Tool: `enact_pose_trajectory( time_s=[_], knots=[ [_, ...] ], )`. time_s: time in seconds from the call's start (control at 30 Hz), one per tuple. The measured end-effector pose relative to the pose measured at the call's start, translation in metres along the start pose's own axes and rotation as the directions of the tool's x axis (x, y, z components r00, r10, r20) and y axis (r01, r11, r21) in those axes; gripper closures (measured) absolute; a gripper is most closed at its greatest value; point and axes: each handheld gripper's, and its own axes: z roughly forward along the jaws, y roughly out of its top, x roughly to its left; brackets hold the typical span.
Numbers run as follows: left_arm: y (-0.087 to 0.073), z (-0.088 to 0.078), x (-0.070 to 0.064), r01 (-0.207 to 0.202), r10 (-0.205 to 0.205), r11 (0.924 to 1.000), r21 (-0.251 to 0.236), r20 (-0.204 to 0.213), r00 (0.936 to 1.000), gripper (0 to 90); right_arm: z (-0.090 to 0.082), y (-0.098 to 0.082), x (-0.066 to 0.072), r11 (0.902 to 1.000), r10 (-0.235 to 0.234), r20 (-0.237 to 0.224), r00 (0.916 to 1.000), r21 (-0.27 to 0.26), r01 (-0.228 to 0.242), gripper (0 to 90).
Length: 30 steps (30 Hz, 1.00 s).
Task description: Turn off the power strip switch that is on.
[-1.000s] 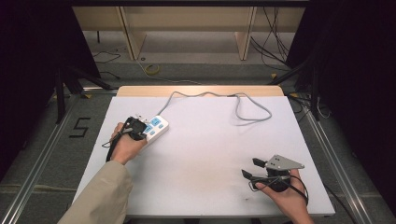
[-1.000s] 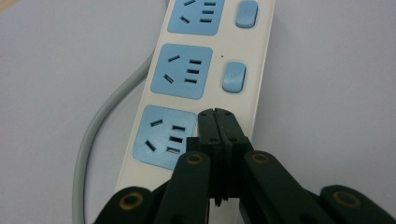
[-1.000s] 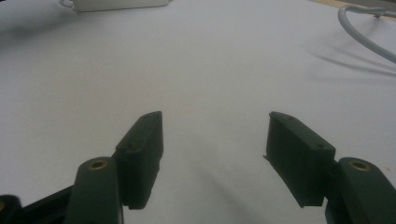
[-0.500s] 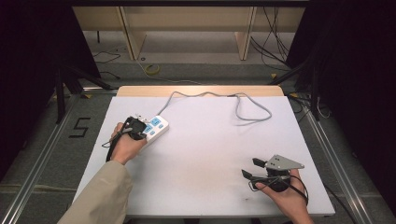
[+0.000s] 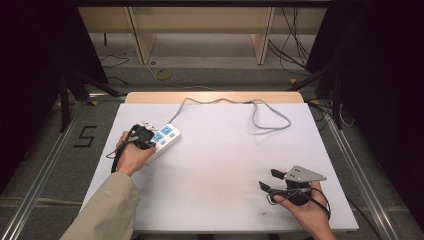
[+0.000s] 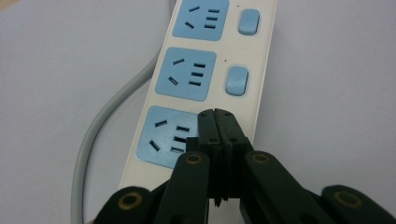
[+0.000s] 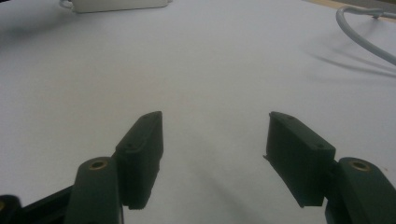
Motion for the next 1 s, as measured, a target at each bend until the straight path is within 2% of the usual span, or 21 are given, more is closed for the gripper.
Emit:
enact_pose_trajectory(
  time_s=[0.03,0.07,0.3,0.4,0.53,0.63,0.8,0.97,1.0],
  knots=[
    [0.0,-0.001,0.0,0.007,-0.007,0.9999,-0.009,0.001,1.0,89.0,0.0,0.0,0.0,1.0,0.0,0.001,1.0,0.001,0.0,37.5],
    [0.0,-0.003,0.001,0.011,-0.011,0.9998,-0.018,0.001,0.9999,83.5,0.0,0.0,0.0,1.0,0.0,0.001,1.0,0.001,0.0,37.5],
    [-0.002,-0.014,0.001,0.035,-0.033,0.9974,-0.063,0.023,0.9992,76.1,0.0,0.0,0.0,1.0,0.0,0.0,1.0,0.0,0.0,37.5],
    [-0.003,-0.02,0.002,0.055,-0.047,0.9939,-0.096,0.085,0.9953,70.4,0.0,0.0,0.0,1.0,0.001,-0.001,1.0,0.001,-0.001,37.6],
    [-0.003,-0.029,0.002,0.089,-0.066,0.9822,-0.165,0.142,0.9877,61.5,0.0,0.0,0.0,1.0,0.001,-0.002,1.0,0.0,-0.001,37.5],
    [-0.005,-0.033,0.002,0.073,-0.04,0.9737,-0.216,0.156,0.9869,52.3,0.0,0.0,0.0,1.0,-0.001,-0.002,1.0,0.001,0.001,37.5],
    [-0.01,-0.035,-0.005,0.07,-0.023,0.9649,-0.253,0.185,0.9824,38.5,0.0,0.0,0.0,1.0,0.003,-0.002,1.0,-0.003,-0.003,37.5],
    [-0.022,-0.035,-0.018,0.03,0.039,0.9578,-0.286,0.232,0.972,31.2,0.0,0.0,0.0,1.0,0.004,-0.002,1.0,-0.001,-0.004,37.5],
    [-0.025,-0.036,-0.021,0.025,0.048,0.9541,-0.299,0.237,0.9703,30.2,0.0,0.0,0.0,1.0,0.004,-0.002,1.0,-0.001,-0.004,37.5]
  ],
)
